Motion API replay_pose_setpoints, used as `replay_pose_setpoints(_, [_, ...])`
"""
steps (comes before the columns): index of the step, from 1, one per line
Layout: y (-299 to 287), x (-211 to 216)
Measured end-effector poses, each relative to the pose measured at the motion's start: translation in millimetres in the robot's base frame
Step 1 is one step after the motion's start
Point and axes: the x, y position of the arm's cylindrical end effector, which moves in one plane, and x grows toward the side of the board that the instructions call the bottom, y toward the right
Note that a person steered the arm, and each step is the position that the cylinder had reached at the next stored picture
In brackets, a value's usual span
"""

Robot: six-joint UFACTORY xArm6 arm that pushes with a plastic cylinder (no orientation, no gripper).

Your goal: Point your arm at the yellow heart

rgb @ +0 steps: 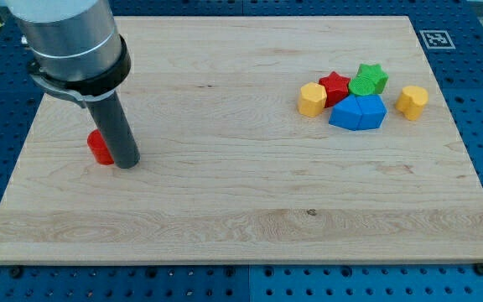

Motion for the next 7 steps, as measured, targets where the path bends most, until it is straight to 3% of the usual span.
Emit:
replay_pose_setpoints(2, [36.6,-0.3])
replay_pose_setpoints(5, [188.1,0.1])
replay_pose_setpoints(7, [202.1,0.1])
